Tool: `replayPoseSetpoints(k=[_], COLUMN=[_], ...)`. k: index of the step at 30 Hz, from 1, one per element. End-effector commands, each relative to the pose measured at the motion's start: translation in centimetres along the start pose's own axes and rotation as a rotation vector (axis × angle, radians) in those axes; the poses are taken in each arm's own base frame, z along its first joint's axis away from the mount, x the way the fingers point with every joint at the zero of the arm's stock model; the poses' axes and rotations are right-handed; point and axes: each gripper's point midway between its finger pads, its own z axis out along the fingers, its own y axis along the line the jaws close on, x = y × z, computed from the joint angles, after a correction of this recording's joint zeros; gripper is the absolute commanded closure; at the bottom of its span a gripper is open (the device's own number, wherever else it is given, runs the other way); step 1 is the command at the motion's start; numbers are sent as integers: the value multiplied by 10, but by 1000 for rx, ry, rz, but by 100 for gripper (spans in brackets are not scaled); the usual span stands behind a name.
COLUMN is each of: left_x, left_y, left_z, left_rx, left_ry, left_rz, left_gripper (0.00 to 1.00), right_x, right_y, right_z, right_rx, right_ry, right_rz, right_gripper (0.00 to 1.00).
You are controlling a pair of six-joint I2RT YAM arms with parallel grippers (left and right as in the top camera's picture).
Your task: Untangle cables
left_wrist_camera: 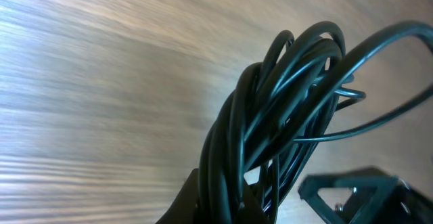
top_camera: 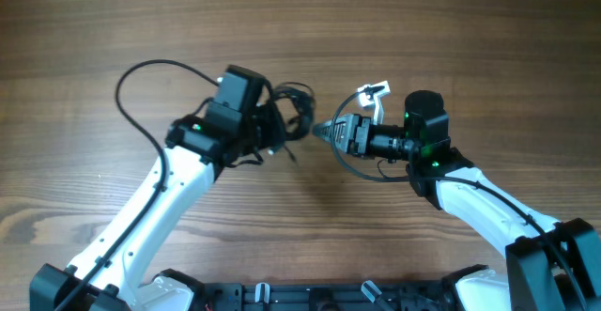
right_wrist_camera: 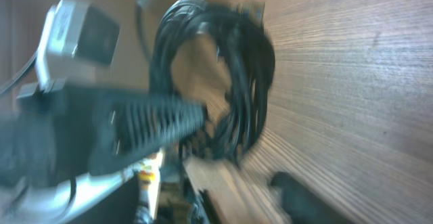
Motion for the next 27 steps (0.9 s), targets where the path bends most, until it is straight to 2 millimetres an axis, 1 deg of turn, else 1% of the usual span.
replayPoseSetpoints(k=[1, 2, 3, 5, 7, 8, 9, 12, 14, 17, 19, 21, 23, 24, 25, 26, 27], left_x=[-26, -28, -27, -23, -17, -14, -11, -5, -1, 7, 12, 17, 22, 22, 21, 19, 18], left_y=[23, 25, 26, 20, 11, 8, 5, -3, -7, -16, -22, -26, -29, -29, -27, -23, -19], left_z=[-9, -10, -10, -10, -10, -10, -10, -11, -11, -10, -9, -9, -8, -8, -7, -6, -6], left_rx=[-72, -78, -74, -37, 19, 40, 62, 113, 139, 157, 168, 174, 179, 174, 155, 132, 107], left_ry=[-85, -84, -75, -52, -20, -7, 3, 27, 42, 50, 57, 66, 74, 71, 64, 58, 55], left_rz=[95, 131, 184, 250, 337, 376, 416, 476, 479, 507, 527, 541, 554, 558, 558, 557, 554], left_gripper=[96, 96, 96, 96, 96, 96, 96, 96, 96, 96, 96, 96, 96, 96, 96, 96, 96], right_x=[8, 8, 7, 5, 1, -1, -4, -11, -12, -15, -15, -13, -14, -14, -14, -13, -14], right_y=[5, 4, 5, 7, 12, 16, 20, 25, 26, 24, 24, 25, 25, 25, 25, 25, 26], right_z=[-3, -4, -4, -4, -4, -4, -4, -4, -4, -1, 2, 4, 5, 5, 5, 5, 4], right_rx=[-41, -41, -44, -51, -67, -78, -90, -93, -92, -71, -60, -57, -56, -56, -56, -59, -62], right_ry=[51, 49, 46, 38, 23, 13, 1, -31, -41, -60, -69, -68, -72, -72, -72, -69, -70], right_rz=[-229, -248, -271, -286, -318, -336, -356, -346, -351, -351, -353, -341, -333, -334, -332, -333, -336], right_gripper=[11, 11, 13, 19, 31, 39, 46, 47, 48, 52, 57, 64, 74, 82, 93, 95, 96])
